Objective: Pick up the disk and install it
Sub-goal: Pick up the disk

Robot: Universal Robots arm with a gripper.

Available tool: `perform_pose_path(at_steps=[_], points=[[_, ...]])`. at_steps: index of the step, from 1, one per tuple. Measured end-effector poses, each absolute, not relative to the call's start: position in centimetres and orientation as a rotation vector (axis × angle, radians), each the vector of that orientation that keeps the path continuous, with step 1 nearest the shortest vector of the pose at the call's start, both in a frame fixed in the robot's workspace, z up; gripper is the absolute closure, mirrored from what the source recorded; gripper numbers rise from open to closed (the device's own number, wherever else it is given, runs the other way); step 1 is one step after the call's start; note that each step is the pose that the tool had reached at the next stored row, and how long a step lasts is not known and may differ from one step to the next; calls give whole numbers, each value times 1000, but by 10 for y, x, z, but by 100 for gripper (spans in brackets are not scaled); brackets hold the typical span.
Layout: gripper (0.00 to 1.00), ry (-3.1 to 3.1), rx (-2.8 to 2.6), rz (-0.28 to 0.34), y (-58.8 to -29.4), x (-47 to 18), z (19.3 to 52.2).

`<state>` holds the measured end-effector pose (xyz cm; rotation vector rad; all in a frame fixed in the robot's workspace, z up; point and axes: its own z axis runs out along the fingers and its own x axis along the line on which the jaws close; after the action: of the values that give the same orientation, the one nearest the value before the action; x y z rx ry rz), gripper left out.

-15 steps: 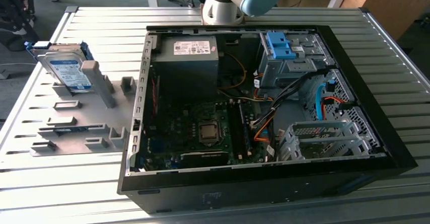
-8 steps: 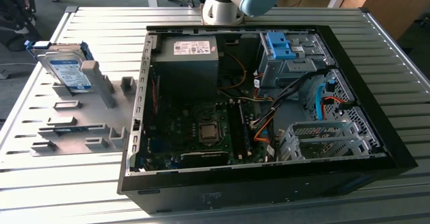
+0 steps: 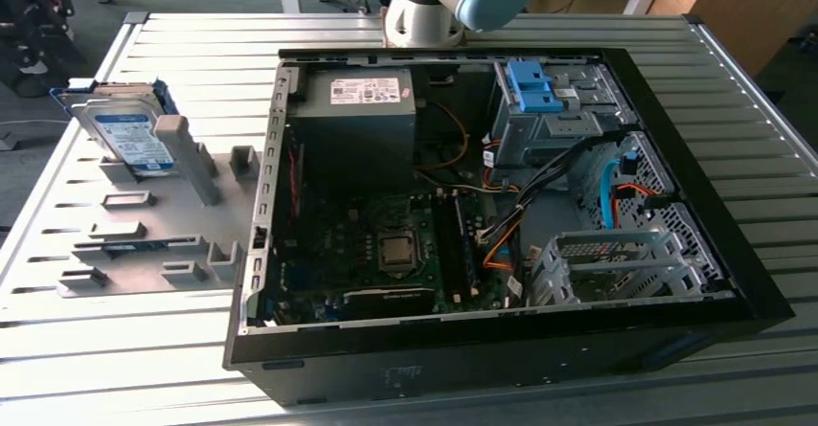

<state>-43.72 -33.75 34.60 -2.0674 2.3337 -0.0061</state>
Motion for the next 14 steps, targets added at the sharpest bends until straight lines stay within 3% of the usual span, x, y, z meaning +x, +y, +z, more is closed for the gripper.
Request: perform_pose_path(at_steps=[3, 14], points=[[47, 2334, -2071, -3, -337, -437, 343], [47, 2341, -2104, 35, -335, -437, 328]])
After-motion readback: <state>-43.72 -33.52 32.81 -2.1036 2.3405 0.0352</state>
